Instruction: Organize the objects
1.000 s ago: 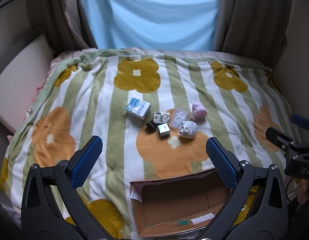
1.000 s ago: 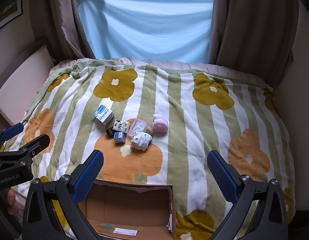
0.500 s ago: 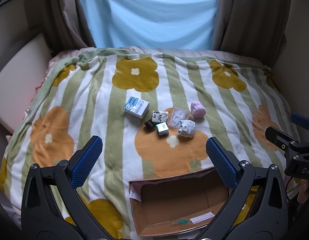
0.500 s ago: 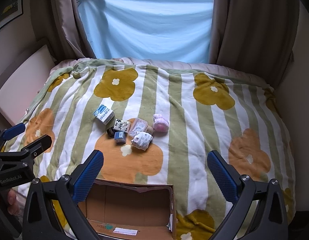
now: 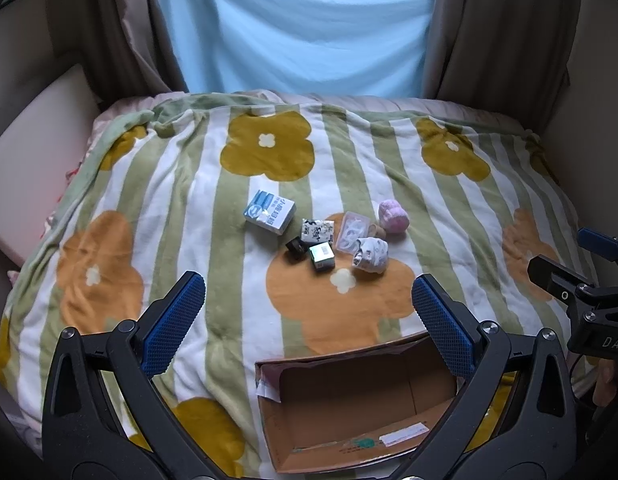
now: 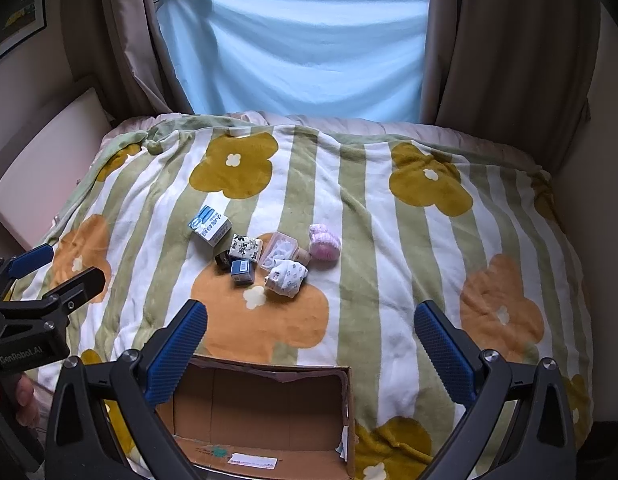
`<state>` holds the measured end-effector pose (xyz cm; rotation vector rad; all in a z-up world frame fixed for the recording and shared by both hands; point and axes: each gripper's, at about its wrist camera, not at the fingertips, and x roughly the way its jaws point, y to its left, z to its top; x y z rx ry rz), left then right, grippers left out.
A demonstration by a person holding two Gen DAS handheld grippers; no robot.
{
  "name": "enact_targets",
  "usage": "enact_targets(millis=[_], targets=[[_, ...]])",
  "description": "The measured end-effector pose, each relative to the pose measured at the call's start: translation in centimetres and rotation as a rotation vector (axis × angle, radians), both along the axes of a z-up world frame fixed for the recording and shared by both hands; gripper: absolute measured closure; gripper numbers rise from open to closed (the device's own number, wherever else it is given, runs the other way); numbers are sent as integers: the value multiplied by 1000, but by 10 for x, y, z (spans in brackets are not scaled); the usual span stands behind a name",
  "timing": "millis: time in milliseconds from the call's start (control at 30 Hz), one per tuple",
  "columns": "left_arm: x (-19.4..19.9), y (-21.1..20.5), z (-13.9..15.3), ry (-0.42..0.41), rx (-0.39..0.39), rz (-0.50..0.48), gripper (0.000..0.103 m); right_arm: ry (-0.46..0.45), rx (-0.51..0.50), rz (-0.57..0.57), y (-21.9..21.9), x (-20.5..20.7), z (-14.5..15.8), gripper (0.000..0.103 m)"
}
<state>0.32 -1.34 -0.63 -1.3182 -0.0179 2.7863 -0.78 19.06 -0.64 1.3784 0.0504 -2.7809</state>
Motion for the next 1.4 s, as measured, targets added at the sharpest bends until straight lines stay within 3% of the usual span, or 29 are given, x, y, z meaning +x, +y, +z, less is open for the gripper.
enact_targets(millis=[867, 1400], targets=[[-26, -1, -6, -36, 13, -13, 1, -28, -5, -7, 6, -16, -16, 0], [-98, -22, -33, -89, 21, -32, 1, -124, -39, 29, 13, -74, -38, 0]])
